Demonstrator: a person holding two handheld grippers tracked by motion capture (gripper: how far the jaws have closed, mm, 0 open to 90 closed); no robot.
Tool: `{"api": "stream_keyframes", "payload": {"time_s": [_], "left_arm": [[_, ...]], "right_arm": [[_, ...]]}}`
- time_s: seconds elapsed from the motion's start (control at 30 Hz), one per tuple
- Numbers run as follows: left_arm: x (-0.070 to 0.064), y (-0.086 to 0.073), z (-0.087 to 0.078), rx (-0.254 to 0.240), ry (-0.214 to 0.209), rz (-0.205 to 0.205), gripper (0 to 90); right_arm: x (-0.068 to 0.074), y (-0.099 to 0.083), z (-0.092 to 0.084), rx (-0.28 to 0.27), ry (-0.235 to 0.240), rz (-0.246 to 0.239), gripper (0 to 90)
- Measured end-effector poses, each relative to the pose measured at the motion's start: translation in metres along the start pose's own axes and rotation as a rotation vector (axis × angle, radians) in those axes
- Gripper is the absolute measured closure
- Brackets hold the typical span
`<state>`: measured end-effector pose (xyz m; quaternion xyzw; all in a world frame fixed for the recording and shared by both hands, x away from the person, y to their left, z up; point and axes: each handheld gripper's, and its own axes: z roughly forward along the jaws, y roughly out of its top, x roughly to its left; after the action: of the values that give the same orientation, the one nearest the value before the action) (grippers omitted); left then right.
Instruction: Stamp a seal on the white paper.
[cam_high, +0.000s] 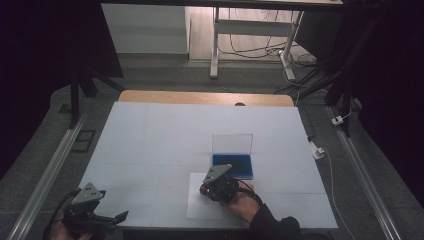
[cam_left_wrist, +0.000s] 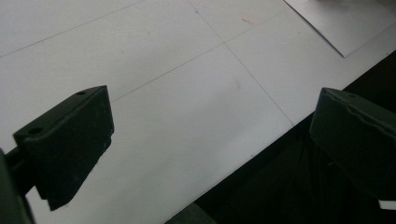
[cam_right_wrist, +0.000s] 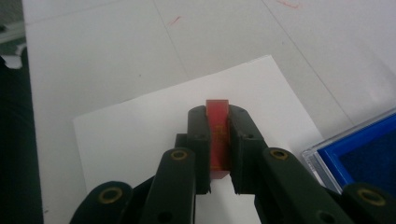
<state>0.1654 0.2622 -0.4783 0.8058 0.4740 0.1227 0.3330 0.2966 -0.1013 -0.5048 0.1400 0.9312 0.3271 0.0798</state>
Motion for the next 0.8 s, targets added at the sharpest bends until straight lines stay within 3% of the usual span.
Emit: {"api": "stream_keyframes", "payload": {"time_s": [0.33,0.6,0.8], "left_arm": [[0.0,0.0,0.0,0.001,0.001,0.0,0.0],[0.0,0.0,0.0,0.002,0.003,0.002,0.0],[0.0,0.0,0.0,0.0,0.0,-0.001,0.0]], "right_arm": [[-0.015,-0.005,0.001,-0.032,0.084,0.106,80.7],[-0.006,-0.002,0.0,-0.014,0.03,0.031,80.7],[-0.014,-0.005,0.0,-0.032,0.077,0.093,80.7]]}}
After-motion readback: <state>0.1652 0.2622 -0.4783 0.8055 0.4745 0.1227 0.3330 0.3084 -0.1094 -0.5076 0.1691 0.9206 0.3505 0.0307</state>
